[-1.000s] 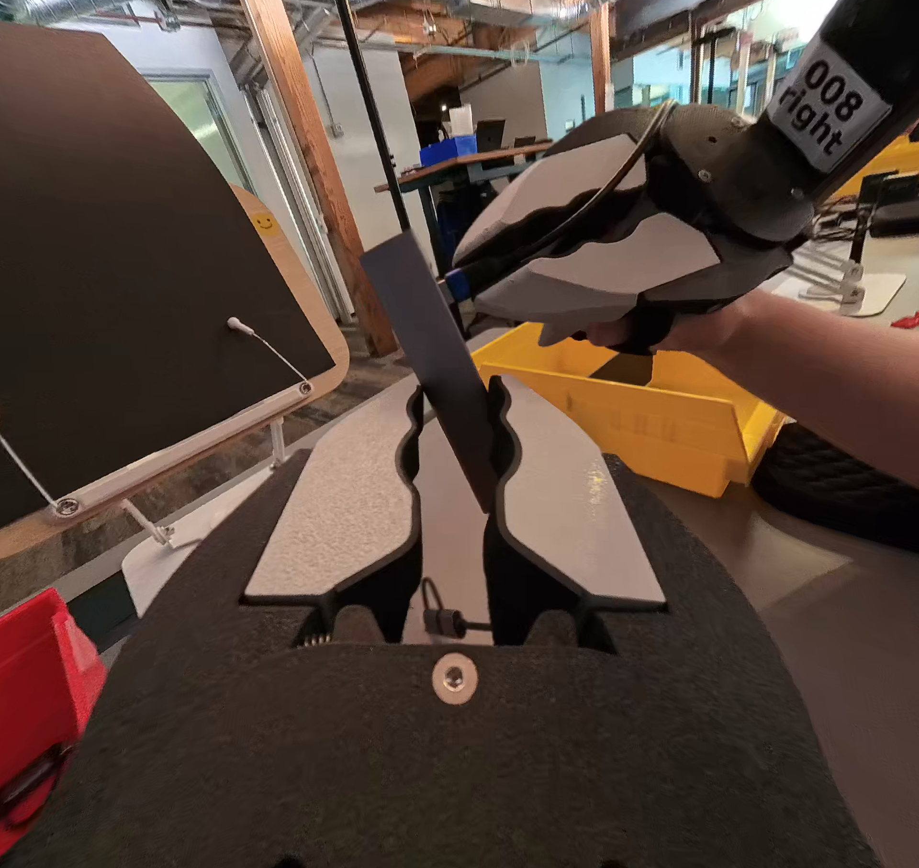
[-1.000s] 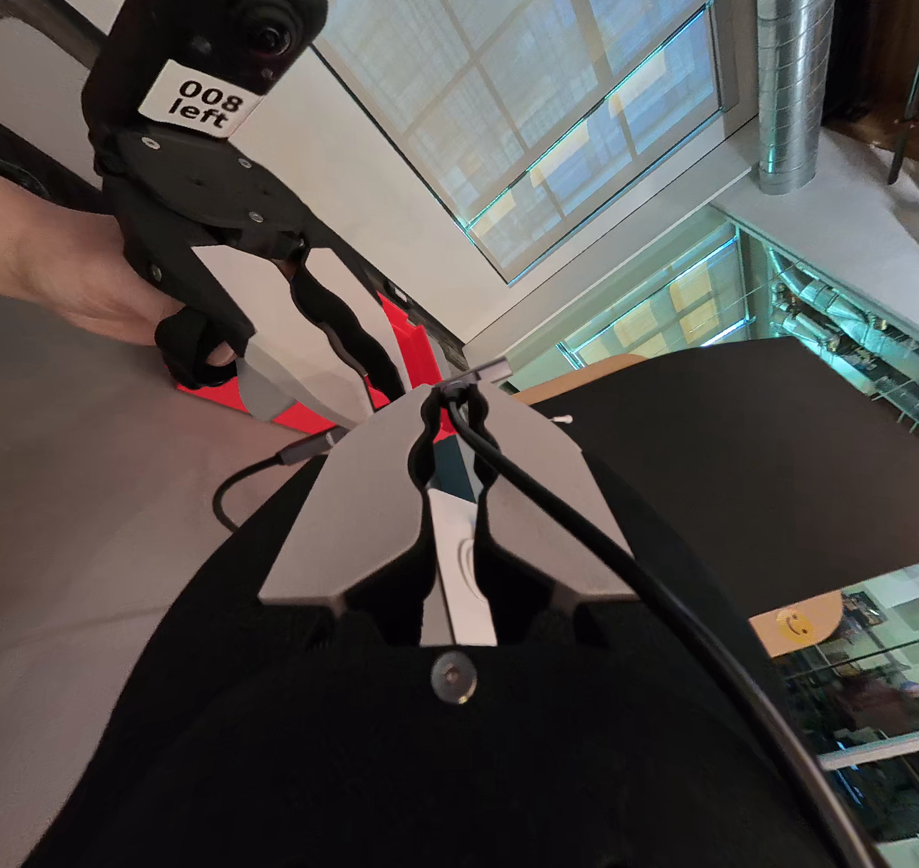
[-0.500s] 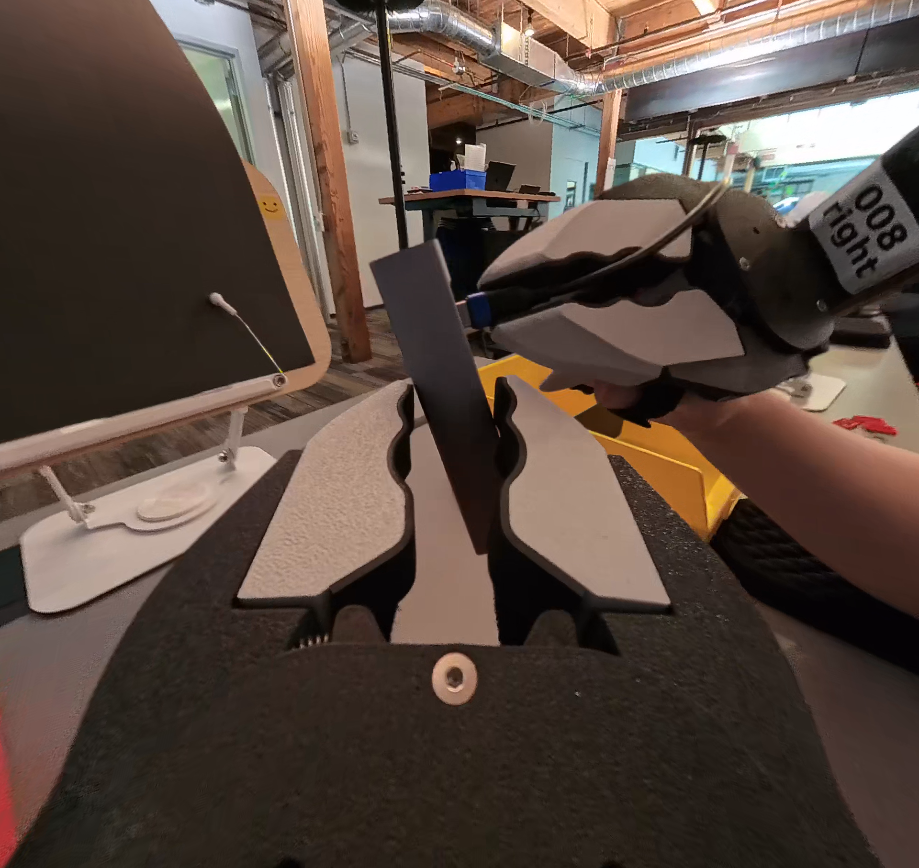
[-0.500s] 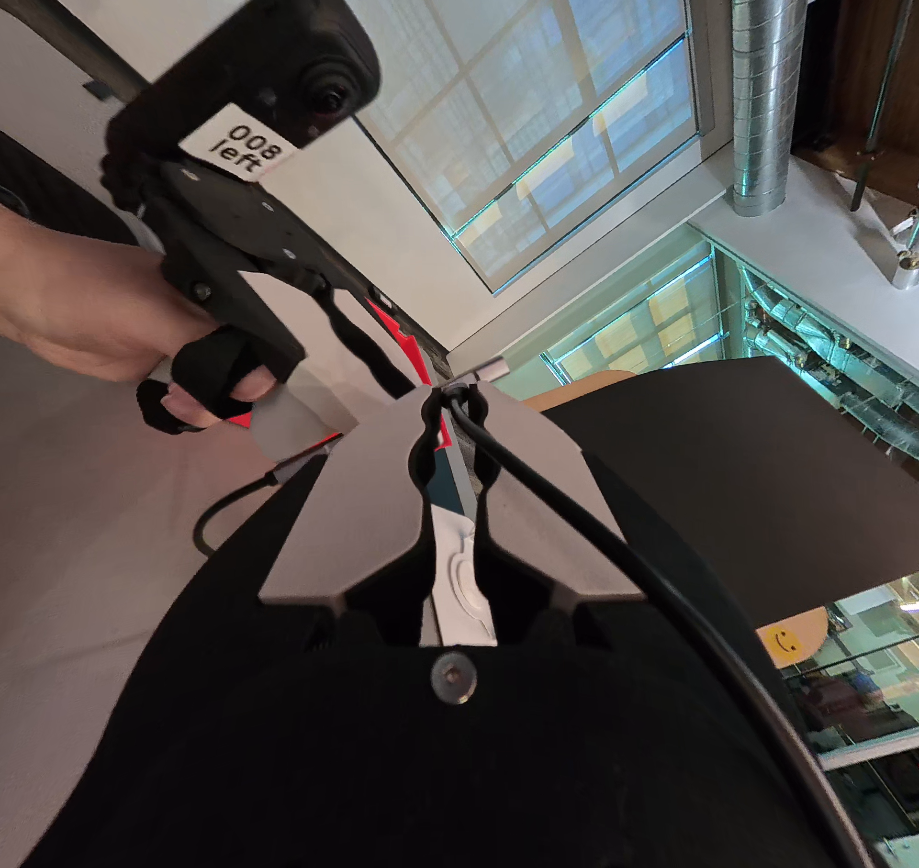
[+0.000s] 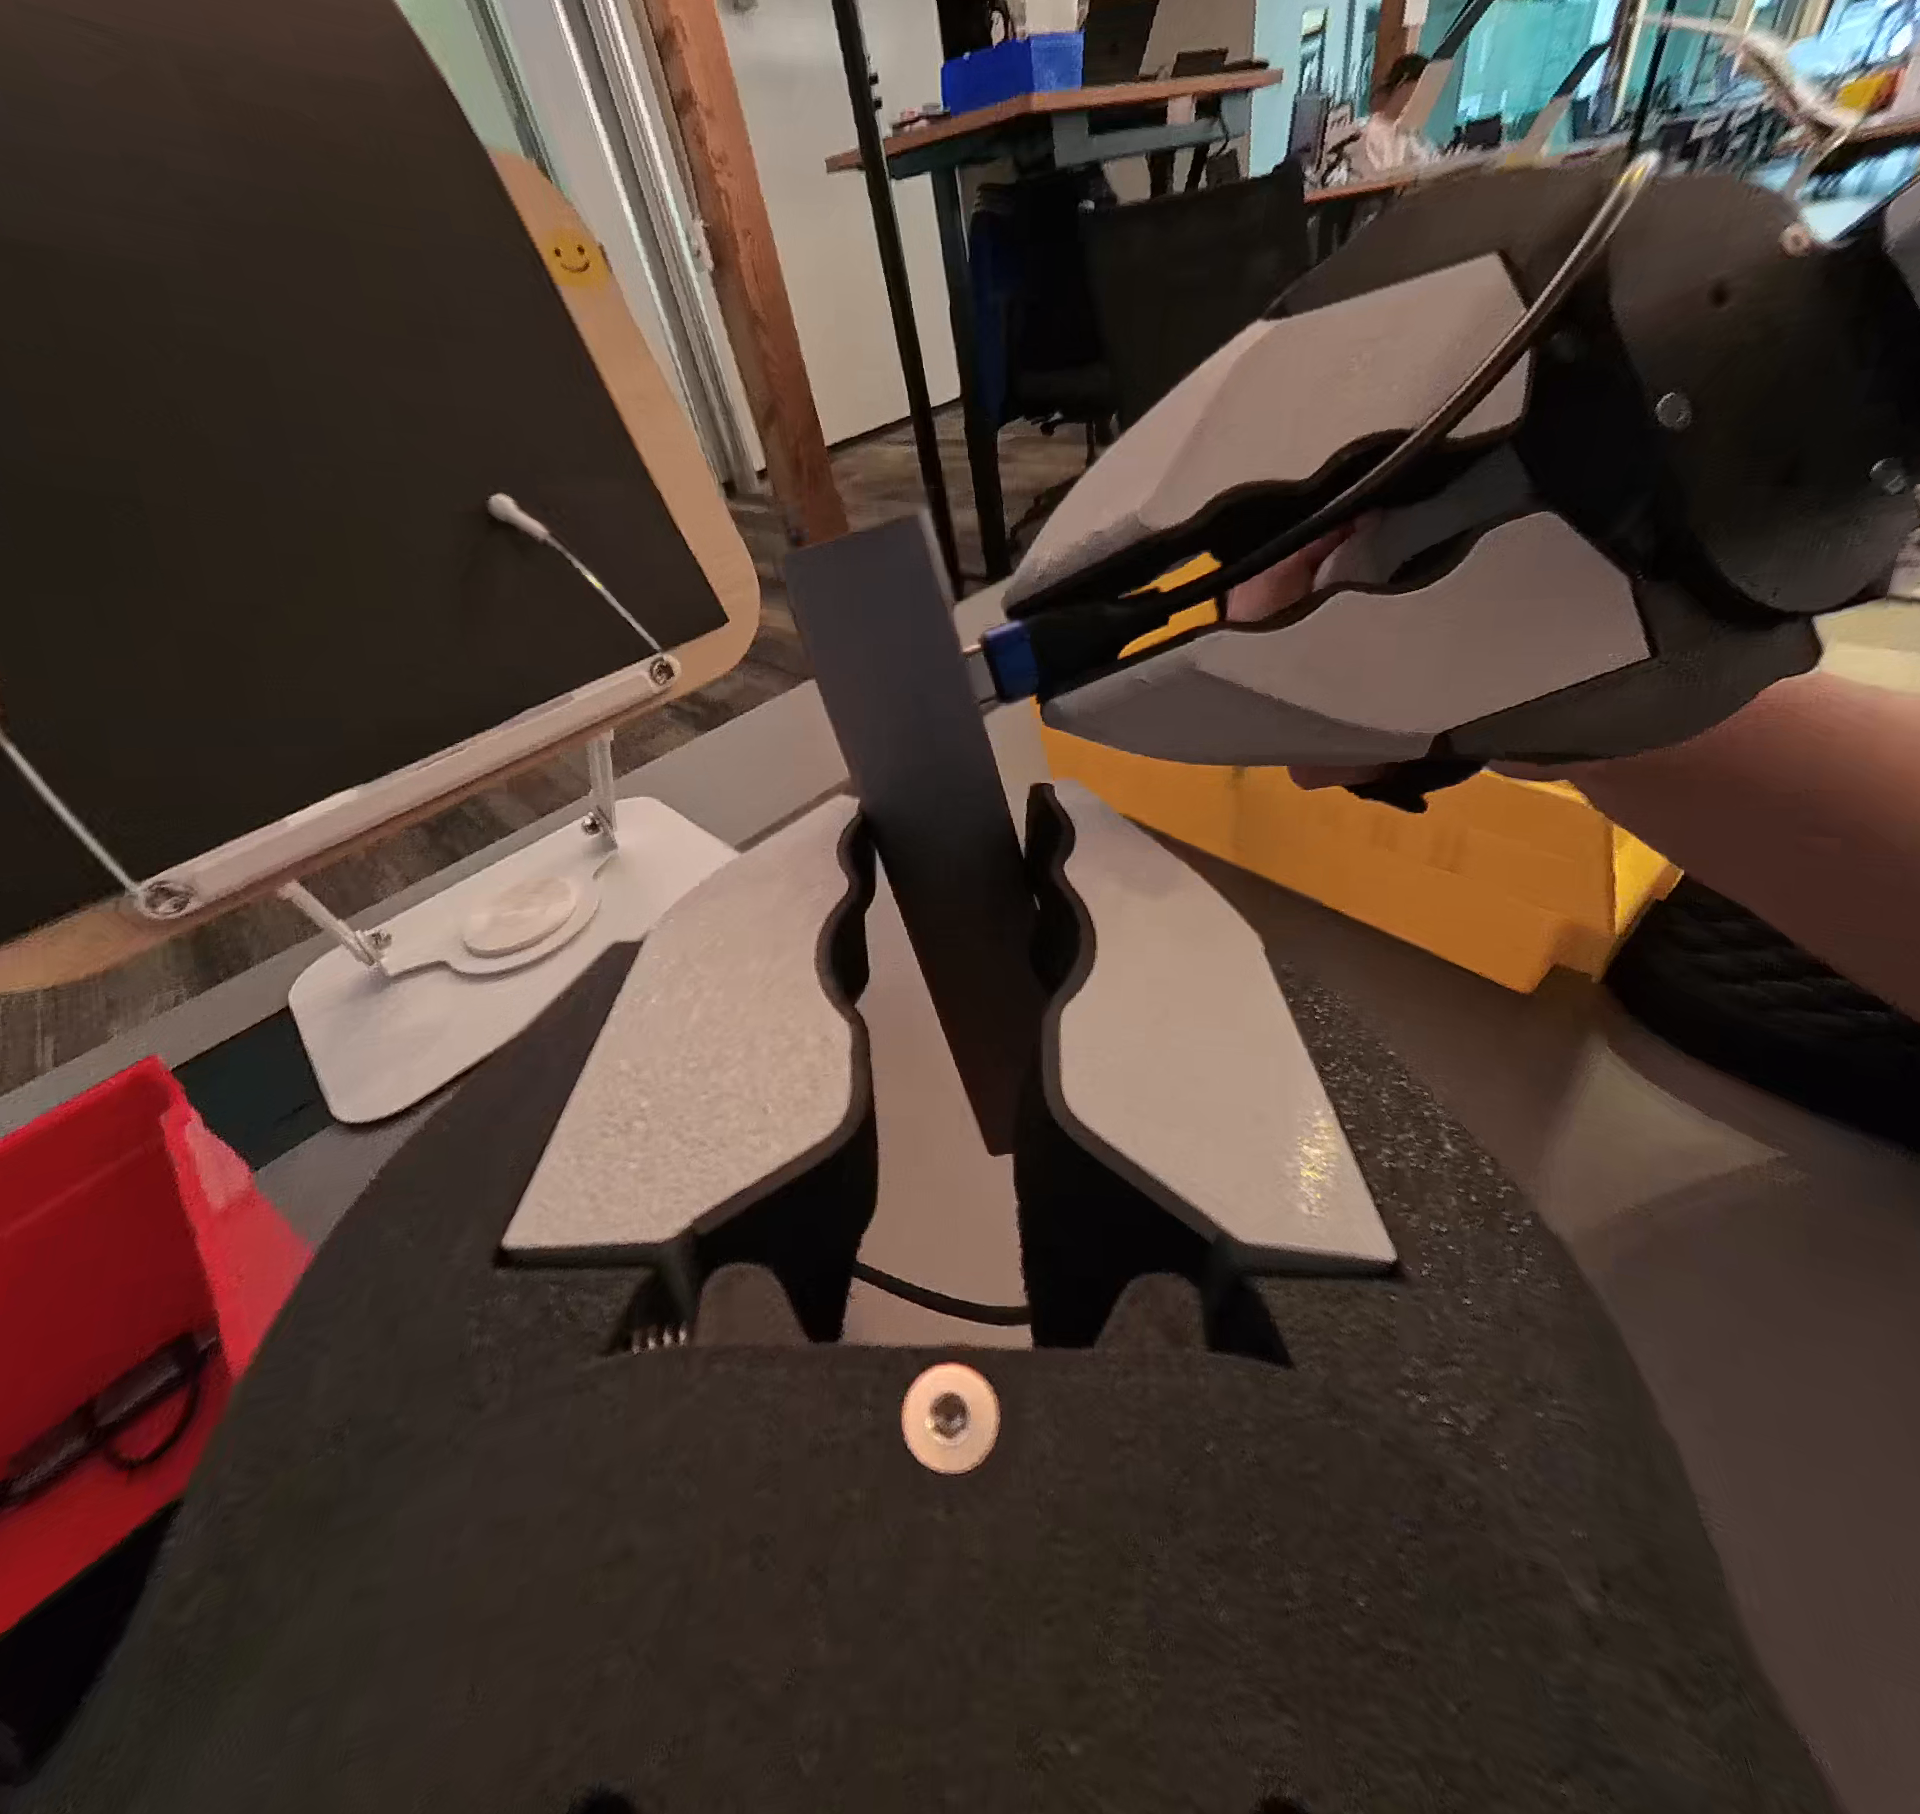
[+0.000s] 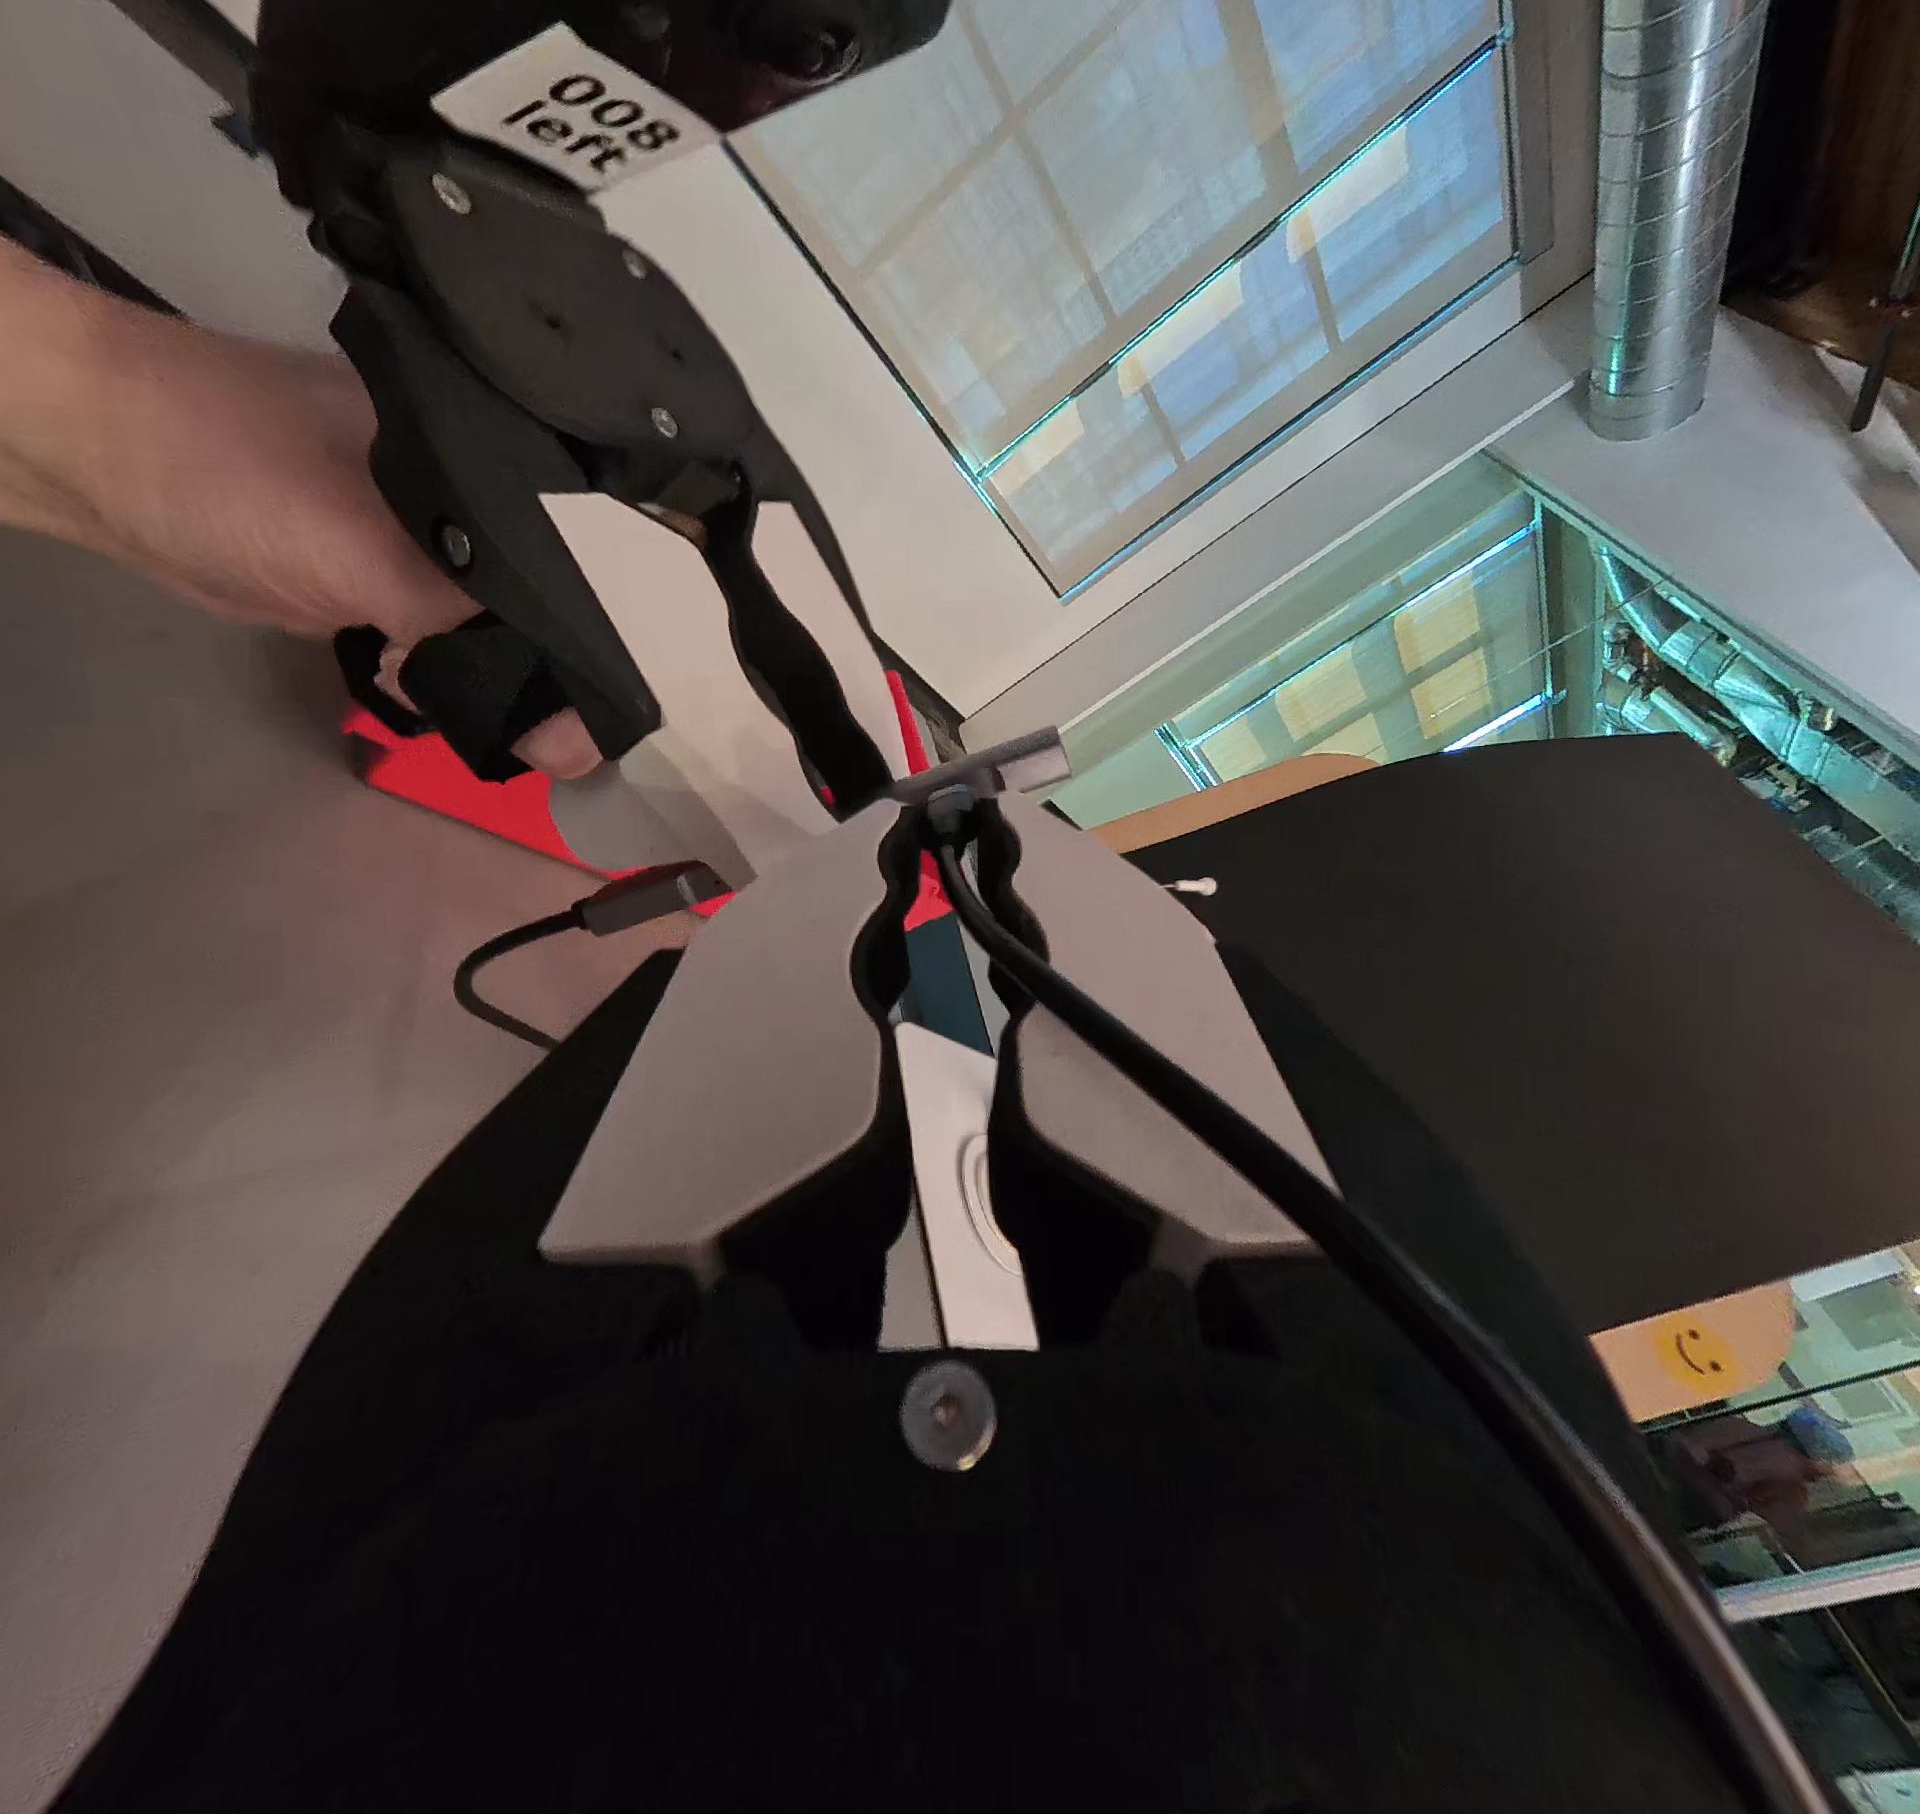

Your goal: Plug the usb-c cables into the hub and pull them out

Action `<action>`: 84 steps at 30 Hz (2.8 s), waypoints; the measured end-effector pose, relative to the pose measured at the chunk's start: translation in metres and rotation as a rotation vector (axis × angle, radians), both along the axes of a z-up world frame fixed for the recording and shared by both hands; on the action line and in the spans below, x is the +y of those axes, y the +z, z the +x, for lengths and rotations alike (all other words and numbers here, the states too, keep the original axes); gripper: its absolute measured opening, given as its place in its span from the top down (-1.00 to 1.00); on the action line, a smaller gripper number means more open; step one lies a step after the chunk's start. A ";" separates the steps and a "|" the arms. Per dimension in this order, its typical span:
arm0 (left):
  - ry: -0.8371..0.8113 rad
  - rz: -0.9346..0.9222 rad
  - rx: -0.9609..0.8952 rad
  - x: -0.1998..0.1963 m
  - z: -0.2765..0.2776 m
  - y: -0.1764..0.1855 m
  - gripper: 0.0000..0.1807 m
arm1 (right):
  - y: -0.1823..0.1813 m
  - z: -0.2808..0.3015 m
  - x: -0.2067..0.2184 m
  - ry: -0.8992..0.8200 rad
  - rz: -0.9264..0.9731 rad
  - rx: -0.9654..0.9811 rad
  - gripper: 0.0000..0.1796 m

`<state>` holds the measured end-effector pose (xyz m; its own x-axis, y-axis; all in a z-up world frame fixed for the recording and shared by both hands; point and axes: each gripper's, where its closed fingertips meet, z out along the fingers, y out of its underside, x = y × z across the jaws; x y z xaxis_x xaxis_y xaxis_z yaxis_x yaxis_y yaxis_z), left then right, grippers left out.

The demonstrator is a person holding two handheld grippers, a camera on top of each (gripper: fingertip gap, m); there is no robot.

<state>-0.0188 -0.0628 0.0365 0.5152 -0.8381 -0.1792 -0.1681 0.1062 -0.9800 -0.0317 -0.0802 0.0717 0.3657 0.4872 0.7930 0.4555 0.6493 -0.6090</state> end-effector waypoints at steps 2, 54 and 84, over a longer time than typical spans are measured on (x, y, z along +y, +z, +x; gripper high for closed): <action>0.025 0.008 0.049 0.002 -0.001 -0.005 0.68 | -0.004 0.000 0.002 -0.005 -0.009 -0.018 0.87; 0.235 -0.327 0.053 0.047 -0.024 -0.052 0.72 | -0.101 -0.010 -0.003 0.048 -0.705 -0.350 0.91; 0.095 -0.397 0.454 0.035 0.030 -0.159 0.40 | -0.054 0.086 0.027 -0.225 -0.665 -0.229 0.76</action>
<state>0.0116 -0.0274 -0.1221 0.5361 -0.8401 -0.0819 -0.5691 -0.2881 -0.7702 0.0546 -0.0537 0.0173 0.3740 0.8245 0.4247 0.6970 0.0522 -0.7152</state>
